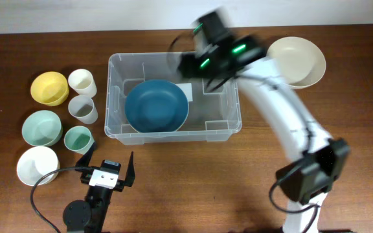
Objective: Pack container
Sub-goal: 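Move the right gripper to the cream bowl and grasp its rim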
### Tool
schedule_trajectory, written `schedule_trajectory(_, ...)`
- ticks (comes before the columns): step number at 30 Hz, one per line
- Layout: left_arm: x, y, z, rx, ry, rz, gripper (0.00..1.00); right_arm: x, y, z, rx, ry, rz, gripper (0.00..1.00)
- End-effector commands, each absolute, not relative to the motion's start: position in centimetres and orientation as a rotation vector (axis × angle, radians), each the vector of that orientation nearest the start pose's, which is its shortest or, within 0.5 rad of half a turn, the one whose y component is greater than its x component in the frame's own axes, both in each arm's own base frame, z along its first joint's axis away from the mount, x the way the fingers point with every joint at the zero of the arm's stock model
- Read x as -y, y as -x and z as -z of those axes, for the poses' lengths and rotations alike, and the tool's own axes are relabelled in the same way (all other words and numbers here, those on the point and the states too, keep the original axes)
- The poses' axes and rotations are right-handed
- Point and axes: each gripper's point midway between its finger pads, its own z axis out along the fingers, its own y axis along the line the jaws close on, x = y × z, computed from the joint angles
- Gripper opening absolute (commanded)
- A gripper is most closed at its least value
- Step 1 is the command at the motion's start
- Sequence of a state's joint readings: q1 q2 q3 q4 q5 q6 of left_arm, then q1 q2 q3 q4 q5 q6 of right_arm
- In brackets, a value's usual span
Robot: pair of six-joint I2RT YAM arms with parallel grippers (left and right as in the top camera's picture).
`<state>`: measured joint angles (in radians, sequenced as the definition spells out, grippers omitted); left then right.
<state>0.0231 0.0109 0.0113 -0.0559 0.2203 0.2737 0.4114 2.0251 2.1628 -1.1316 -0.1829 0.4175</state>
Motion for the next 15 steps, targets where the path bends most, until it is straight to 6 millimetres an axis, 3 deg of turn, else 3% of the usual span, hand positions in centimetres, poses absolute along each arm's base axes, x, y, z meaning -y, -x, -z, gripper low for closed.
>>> schedule_trajectory(1,3.0,-24.3,-16.2,-1.585,-0.372,-0.065,0.99,-10.7,-47.7,-31.5,-2.456,-0.318,-0.372,0.94)
schedule_trajectory(3,3.0,-24.3,-16.2,-1.585,-0.372,-0.065,0.99,-2.6,-48.3,-31.7,-2.413,-0.554,-0.307,0.99)
schedule_trajectory(4,3.0,-24.3,-16.2,-1.585,-0.372,-0.065,0.99,-1.4,-48.4,-31.5,-2.411,-0.586,-0.297,0.99)
schedule_trajectory(5,3.0,-24.3,-16.2,-1.585,-0.372,-0.065,0.99,2.1,-48.3,-29.9,-2.423,-0.684,-0.259,0.99)
schedule_trajectory(9,3.0,-24.3,-16.2,-1.585,-0.372,-0.065,0.99,6.3,-48.7,-24.8,-2.479,-0.819,-0.204,0.99)
schedule_trajectory(10,3.0,-24.3,-16.2,-1.585,-0.372,-0.065,1.00,7.4,-49.1,-21.8,-2.513,-0.863,-0.189,0.99)
schedule_trajectory(12,3.0,-24.3,-16.2,-1.585,-0.372,-0.065,0.99,8.6,-49.4,-18.4,-2.556,-0.922,-0.175,0.99)
schedule_trajectory(15,3.0,-24.3,-16.2,-1.585,-0.372,-0.065,0.99,9.8,-49.5,-15.2,-2.579,-1.054,-0.181,1.00)
